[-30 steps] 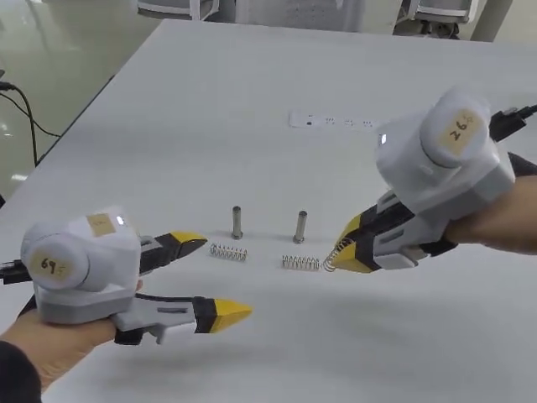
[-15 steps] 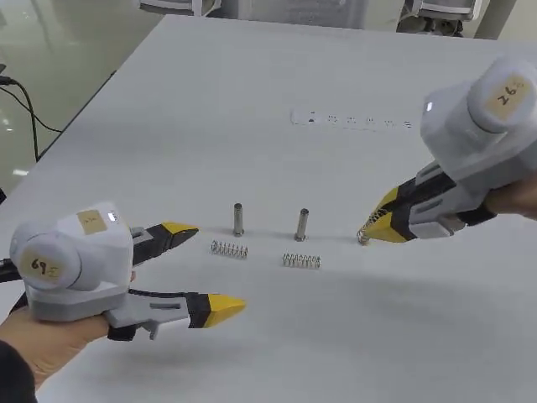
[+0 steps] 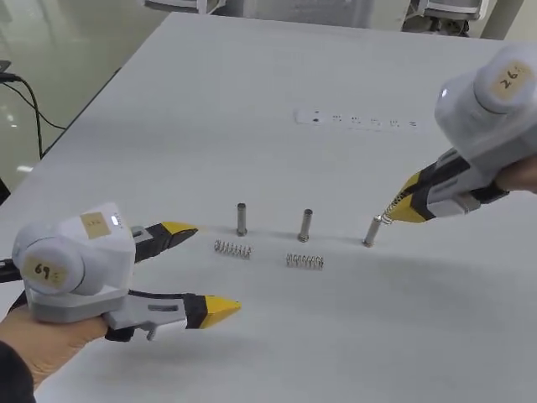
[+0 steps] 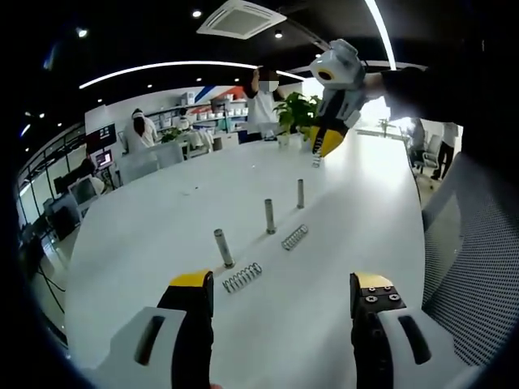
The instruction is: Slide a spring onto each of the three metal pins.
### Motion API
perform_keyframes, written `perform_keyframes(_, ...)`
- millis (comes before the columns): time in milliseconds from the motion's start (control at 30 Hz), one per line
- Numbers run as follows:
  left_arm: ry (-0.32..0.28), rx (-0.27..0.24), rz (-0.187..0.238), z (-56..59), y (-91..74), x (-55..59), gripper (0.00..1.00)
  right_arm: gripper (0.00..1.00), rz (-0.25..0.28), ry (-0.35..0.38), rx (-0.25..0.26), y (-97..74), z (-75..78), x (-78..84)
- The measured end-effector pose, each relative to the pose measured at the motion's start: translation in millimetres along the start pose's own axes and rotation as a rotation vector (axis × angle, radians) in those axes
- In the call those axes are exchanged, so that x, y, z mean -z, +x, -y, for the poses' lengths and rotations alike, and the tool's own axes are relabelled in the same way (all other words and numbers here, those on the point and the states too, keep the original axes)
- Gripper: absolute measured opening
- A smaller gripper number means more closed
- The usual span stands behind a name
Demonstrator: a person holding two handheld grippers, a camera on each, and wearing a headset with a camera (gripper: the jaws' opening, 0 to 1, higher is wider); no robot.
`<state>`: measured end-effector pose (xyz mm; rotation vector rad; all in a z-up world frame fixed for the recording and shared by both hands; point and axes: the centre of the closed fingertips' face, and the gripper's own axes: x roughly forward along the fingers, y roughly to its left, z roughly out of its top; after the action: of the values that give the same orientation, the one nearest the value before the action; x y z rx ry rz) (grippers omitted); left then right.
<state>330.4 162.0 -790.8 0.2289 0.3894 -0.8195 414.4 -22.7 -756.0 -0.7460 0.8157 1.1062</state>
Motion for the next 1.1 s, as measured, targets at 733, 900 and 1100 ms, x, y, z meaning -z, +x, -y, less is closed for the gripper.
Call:
perform_keyframes(733,-0.051,-0.005,0.023,-2.0,-2.4,-1.6,0.74,0.13,-0.054,0.057,-0.029,23.9,23.1,8.1)
perform_keyframes(900,-0.056,-0.006,0.025,-3.1,-2.4,-1.9,0.74,0.13,-0.060,0.057,-0.028,27.0,25.2,9.3)
perform_keyframes(1100,-0.060,-0.007,0.022,-3.6,-2.6,-0.6,0.73,0.13,-0.065,0.058,-0.036,29.8,25.6,9.3)
